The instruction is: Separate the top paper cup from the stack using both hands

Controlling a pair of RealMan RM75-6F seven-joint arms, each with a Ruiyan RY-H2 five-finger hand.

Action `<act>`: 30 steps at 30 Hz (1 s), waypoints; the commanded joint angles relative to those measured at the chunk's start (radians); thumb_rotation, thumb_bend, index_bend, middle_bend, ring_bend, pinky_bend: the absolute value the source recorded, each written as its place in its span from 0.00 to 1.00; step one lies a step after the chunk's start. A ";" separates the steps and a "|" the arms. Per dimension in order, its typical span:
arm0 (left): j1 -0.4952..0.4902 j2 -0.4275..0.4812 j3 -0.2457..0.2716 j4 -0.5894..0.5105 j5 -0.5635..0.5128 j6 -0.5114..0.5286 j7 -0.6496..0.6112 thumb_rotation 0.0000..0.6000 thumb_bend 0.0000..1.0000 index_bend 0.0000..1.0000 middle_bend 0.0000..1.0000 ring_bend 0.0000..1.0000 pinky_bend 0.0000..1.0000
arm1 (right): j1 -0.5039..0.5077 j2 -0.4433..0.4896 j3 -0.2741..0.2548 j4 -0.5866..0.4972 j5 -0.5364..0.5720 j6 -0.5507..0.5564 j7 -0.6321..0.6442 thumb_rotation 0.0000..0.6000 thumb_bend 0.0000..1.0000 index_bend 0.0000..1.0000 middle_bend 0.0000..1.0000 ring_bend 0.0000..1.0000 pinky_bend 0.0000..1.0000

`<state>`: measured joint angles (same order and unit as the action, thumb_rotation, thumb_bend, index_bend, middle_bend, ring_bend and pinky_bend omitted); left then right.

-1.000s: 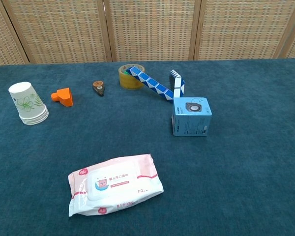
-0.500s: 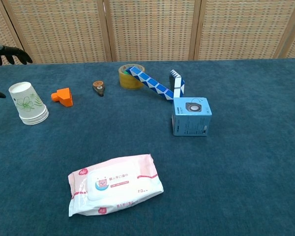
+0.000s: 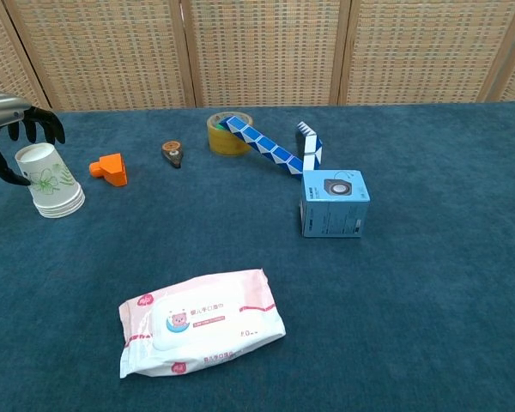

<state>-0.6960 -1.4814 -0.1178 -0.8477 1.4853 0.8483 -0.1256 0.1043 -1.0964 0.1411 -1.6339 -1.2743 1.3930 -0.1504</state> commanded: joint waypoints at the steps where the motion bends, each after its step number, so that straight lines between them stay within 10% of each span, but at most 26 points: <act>1: -0.005 -0.025 0.002 0.033 -0.007 0.004 -0.022 1.00 0.11 0.35 0.38 0.40 0.42 | 0.000 0.000 0.000 0.001 0.002 -0.001 0.001 1.00 0.00 0.00 0.00 0.00 0.00; 16: 0.025 -0.022 -0.017 0.050 -0.029 0.114 -0.189 1.00 0.11 0.46 0.49 0.50 0.50 | 0.000 0.004 -0.002 -0.006 0.003 -0.002 0.006 1.00 0.00 0.00 0.00 0.00 0.00; 23: 0.092 0.062 -0.120 -0.159 -0.125 0.207 -0.545 1.00 0.11 0.47 0.49 0.50 0.50 | 0.001 0.001 -0.011 -0.012 -0.005 -0.005 -0.005 1.00 0.00 0.00 0.00 0.00 0.00; 30: 0.109 0.166 -0.158 -0.405 -0.191 0.067 -0.915 1.00 0.11 0.47 0.49 0.50 0.50 | 0.007 -0.027 -0.011 0.014 -0.047 0.021 0.005 1.00 0.00 0.00 0.00 0.00 0.00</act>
<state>-0.6093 -1.3857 -0.2317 -1.1034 1.3536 0.9885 -0.8438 0.1103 -1.1126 0.1269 -1.6339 -1.3026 1.3975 -0.1591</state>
